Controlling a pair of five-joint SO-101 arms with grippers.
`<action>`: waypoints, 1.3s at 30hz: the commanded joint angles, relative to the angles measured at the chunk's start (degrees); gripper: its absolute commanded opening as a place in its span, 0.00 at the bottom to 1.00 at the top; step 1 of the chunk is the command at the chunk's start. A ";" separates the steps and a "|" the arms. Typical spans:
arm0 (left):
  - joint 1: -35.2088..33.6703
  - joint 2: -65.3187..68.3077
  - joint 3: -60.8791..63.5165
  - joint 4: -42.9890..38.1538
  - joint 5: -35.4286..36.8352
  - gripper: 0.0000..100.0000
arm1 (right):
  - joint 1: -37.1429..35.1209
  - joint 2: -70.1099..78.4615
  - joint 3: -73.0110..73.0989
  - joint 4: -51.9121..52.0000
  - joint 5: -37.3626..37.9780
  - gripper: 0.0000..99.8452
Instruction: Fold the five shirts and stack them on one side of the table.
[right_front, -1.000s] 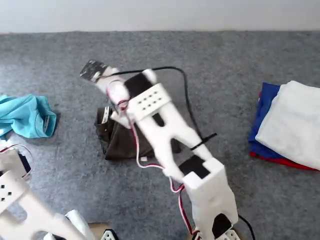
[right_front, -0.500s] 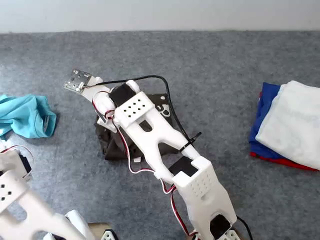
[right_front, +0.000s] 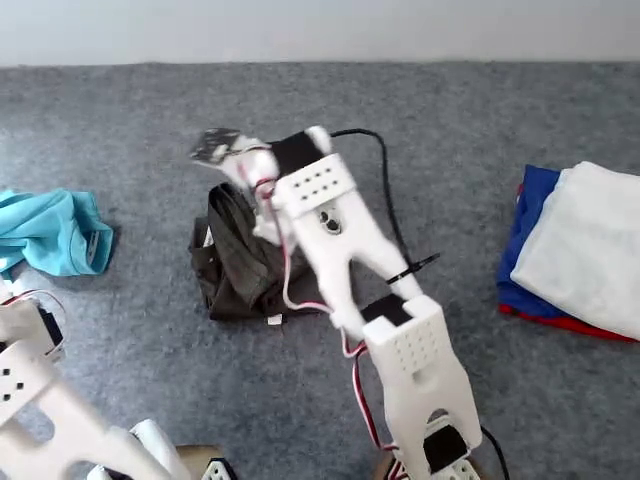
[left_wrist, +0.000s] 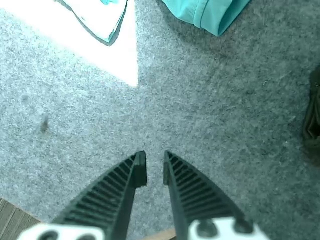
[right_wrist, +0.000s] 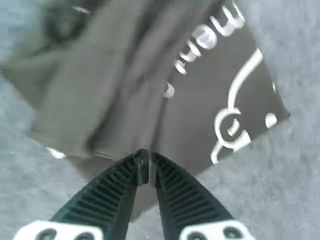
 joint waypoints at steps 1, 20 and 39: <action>0.09 -0.88 -0.31 -0.53 0.26 0.07 | 3.38 2.77 -0.44 2.24 2.37 0.01; -0.09 -0.88 -0.40 -0.44 0.26 0.07 | -21.14 10.51 -24.00 2.33 2.46 0.01; 0.00 -0.88 -0.40 -0.53 0.26 0.07 | -9.63 22.02 -18.37 1.89 2.73 0.01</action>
